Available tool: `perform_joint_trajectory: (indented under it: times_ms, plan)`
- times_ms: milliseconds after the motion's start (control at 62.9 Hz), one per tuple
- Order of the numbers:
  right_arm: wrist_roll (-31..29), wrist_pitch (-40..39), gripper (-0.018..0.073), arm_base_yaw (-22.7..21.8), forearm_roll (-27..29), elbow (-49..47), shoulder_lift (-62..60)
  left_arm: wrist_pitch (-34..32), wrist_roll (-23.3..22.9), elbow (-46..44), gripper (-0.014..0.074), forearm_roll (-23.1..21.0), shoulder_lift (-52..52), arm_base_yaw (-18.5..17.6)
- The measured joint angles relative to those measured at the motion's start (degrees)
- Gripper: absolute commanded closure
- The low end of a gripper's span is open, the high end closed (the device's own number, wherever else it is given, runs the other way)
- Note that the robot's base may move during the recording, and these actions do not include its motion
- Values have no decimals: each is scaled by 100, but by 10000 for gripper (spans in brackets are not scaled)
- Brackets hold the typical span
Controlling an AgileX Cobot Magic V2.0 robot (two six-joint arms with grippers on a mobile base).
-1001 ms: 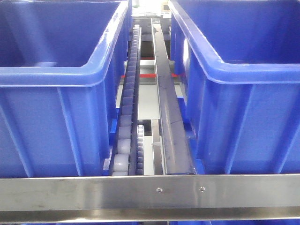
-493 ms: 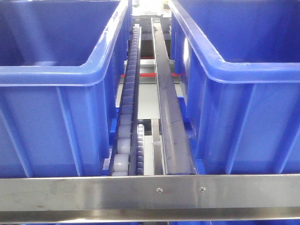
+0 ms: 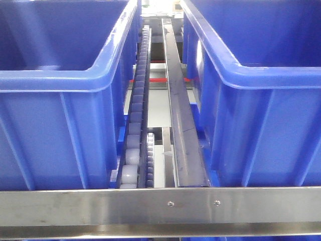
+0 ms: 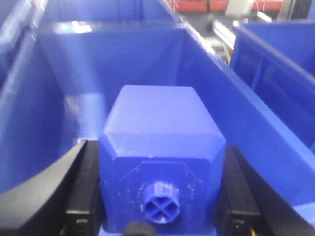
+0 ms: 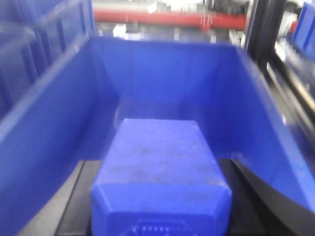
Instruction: Pick and sort blue part to right shelf
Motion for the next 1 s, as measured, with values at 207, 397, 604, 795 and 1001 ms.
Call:
perform_joint_trajectory:
  times_ms: [207,397,604,795,1001]
  plan:
    - [0,-12,145,0,0,-311,867,-394,13,0,323,-162,906,-67]
    - [0,-44,145,0,0,-628,1614,-808,21,0,321,-195,1569,-67]
    - [0,-230,145,26,0,-772,2335,-1069,21,-194,180,-204,2337,-67]
    - [0,-418,143,298,0,-781,2980,-1225,21,-543,51,-204,3074,-67]
    - [0,-789,-55,356,0,-781,3306,-1302,21,-850,48,-217,3675,-67]
